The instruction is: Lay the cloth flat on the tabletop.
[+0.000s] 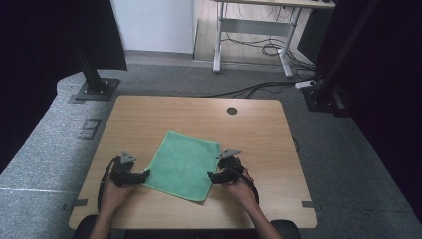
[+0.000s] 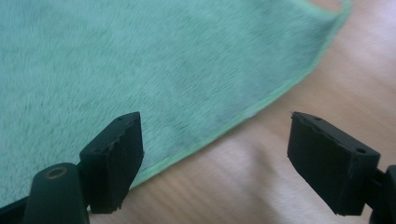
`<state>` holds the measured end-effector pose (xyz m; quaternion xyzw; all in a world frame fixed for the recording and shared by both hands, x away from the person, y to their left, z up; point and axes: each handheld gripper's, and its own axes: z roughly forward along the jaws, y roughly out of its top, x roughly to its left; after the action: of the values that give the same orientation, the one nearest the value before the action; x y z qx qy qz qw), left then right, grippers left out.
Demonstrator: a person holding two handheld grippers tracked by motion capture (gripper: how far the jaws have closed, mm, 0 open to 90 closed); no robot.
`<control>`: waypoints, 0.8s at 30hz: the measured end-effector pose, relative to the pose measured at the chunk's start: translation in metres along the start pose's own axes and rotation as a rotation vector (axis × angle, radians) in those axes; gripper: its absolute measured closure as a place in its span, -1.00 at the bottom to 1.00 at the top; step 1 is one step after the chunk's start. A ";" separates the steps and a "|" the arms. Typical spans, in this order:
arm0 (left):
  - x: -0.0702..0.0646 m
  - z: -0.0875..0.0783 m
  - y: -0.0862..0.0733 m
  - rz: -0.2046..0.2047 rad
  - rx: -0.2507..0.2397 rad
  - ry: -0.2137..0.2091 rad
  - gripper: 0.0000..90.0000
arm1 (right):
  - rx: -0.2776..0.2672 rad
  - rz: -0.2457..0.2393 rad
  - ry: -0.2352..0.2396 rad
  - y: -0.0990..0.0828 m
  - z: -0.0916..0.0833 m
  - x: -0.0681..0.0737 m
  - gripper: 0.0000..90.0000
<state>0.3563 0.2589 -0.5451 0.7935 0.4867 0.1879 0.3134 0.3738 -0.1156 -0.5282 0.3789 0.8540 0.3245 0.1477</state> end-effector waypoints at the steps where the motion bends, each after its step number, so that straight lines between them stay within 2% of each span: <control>1: -0.002 0.000 0.000 0.007 -0.002 0.002 -0.67 | 0.021 -0.027 -0.024 -0.003 0.004 0.004 -0.58; 3: -0.005 0.001 0.001 0.013 0.000 0.002 -0.67 | 0.044 -0.045 -0.049 -0.005 0.008 0.004 -0.59; 6: -0.008 0.002 0.002 0.018 0.000 -0.007 -0.67 | 0.033 -0.028 -0.048 -0.008 0.008 0.000 -0.58; 8: -0.012 0.003 0.002 0.023 -0.001 -0.019 -0.67 | 0.034 -0.020 -0.068 -0.009 0.006 -0.004 -0.57; 9: -0.014 0.004 0.003 0.027 -0.002 -0.022 -0.68 | 0.034 -0.022 -0.078 -0.010 0.005 -0.007 -0.57; 11: -0.023 0.006 0.005 0.052 -0.009 -0.028 -0.68 | 0.027 0.014 -0.089 -0.014 0.003 -0.018 -0.57; 15: -0.030 0.009 0.007 0.070 -0.015 -0.036 -0.68 | 0.019 0.042 -0.102 -0.018 0.001 -0.029 -0.58; 17: -0.039 0.011 0.009 0.086 -0.016 -0.051 -0.68 | 0.018 0.062 -0.118 -0.020 0.000 -0.037 -0.58; 18: -0.039 0.011 0.009 0.086 -0.016 -0.051 -0.68 | 0.018 0.062 -0.118 -0.020 0.000 -0.037 -0.58; 19: -0.046 0.013 0.013 0.112 -0.009 -0.063 -0.68 | 0.015 0.064 -0.135 -0.021 -0.001 -0.043 -0.58; 20: -0.046 0.013 0.013 0.112 -0.009 -0.063 -0.68 | 0.015 0.064 -0.135 -0.021 -0.001 -0.043 -0.58; 22: -0.052 0.015 0.018 0.143 -0.015 -0.055 -0.68 | 0.016 0.072 -0.154 -0.021 -0.002 -0.050 -0.58; 24: -0.054 0.018 0.024 0.139 -0.028 -0.065 -0.68 | 0.019 0.078 -0.169 -0.022 -0.003 -0.055 -0.57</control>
<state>0.3583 0.1971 -0.5415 0.8265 0.4175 0.1901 0.3262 0.3973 -0.1684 -0.5404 0.4394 0.8260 0.2890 0.2030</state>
